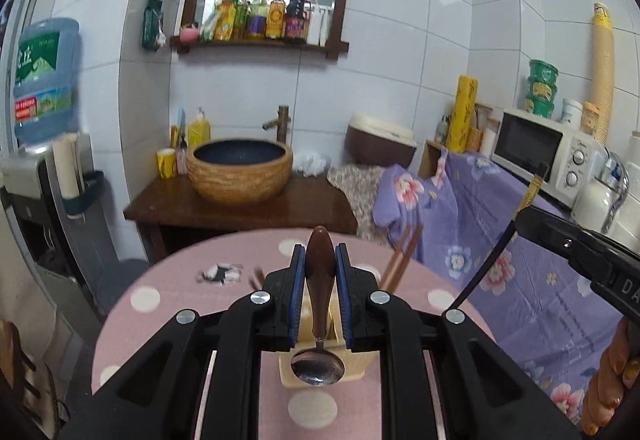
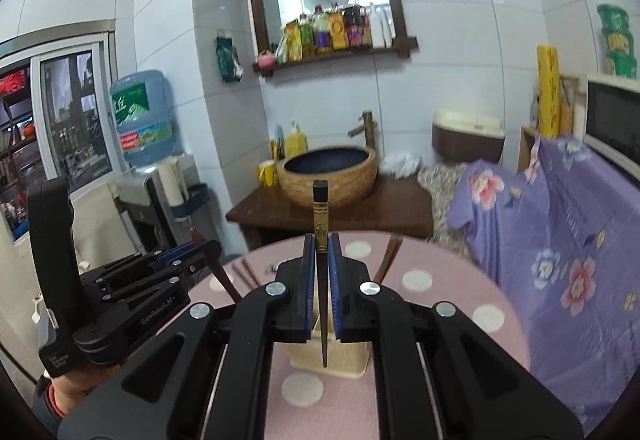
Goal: Organize utensils
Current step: 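Lower the spoon and chopstick into the holder and open both tools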
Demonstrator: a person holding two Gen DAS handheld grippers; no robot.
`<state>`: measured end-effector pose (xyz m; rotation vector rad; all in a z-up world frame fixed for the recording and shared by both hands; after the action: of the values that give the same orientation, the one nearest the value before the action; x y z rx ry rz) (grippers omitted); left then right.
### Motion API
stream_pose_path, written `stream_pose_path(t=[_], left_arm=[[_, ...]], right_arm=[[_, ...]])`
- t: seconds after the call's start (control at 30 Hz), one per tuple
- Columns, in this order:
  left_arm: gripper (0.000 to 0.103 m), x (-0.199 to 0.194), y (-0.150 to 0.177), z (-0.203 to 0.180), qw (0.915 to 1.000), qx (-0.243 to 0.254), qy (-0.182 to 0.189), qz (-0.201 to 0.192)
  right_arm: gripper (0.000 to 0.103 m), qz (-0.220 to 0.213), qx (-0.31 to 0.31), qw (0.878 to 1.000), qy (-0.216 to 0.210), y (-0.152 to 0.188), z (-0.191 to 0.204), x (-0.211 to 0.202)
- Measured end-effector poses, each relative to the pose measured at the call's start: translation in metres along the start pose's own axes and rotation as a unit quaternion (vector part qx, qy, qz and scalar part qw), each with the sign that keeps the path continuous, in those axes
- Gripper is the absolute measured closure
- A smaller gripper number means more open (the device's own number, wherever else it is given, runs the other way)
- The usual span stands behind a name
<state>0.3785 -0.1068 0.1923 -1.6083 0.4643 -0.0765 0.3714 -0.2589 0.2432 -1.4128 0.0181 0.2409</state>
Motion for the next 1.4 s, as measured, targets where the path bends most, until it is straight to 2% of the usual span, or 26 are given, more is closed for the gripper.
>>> stream_pose_path(t=[0.1,0.2,0.33,0.57,0.67,0.83,1.0,1.1,1.33,1.4], left_arm=[[0.087,0.018,-0.018,-0.002,0.9998,-0.004,-0.016,-0.007],[0.087,0.033,-0.016,-0.003,0.9995,-0.003,-0.03,-0.006],[0.087,0.054,0.004,-0.002,0.9991,-0.003,-0.042,0.006],[0.087,0.072,0.052,0.005,0.9982,-0.014,-0.047,0.034],[0.087,0.067,0.063,0.0,0.9984,0.01,-0.052,0.02],[0.087,0.07,0.073,-0.008,0.9968,0.049,-0.059,0.021],[0.087,0.084,0.083,-0.006,0.9949,0.068,-0.061,0.043],[0.087,0.09,0.094,0.001,0.9948,0.057,-0.056,0.063],[0.087,0.09,0.111,0.004,0.9937,0.056,-0.051,0.082],[0.087,0.086,0.11,0.005,0.9946,0.05,-0.048,0.078]], right_arm=[[0.095,-0.014,-0.006,1.0,0.02,-0.021,-0.002,0.012],[0.095,-0.014,-0.003,0.999,0.032,-0.02,-0.006,0.027],[0.095,-0.009,0.001,0.999,0.052,0.004,-0.018,0.049],[0.095,0.027,0.011,0.998,0.054,0.06,-0.029,0.075],[0.095,0.039,0.018,0.998,0.049,0.078,-0.03,0.079],[0.095,0.06,0.021,0.997,0.039,0.102,-0.027,0.086],[0.095,0.056,0.016,0.997,0.047,0.112,-0.027,0.085],[0.095,0.054,0.014,0.997,0.044,0.114,-0.026,0.083],[0.095,0.045,0.006,0.998,0.043,0.116,-0.024,0.079],[0.095,0.044,0.014,0.998,0.039,0.116,-0.026,0.078]])
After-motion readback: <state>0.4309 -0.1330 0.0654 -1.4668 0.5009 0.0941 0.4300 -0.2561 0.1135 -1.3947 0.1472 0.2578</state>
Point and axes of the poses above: each gripper's, at about its wrist camera, not at the fingertips, and x roughly the way its jaws point, z to its left, y to its underside, the point moved 6 cm from there along x, roughly the way its jaws point, and after that the axes turned 10 degrees about -z, right-handed, at the moved point
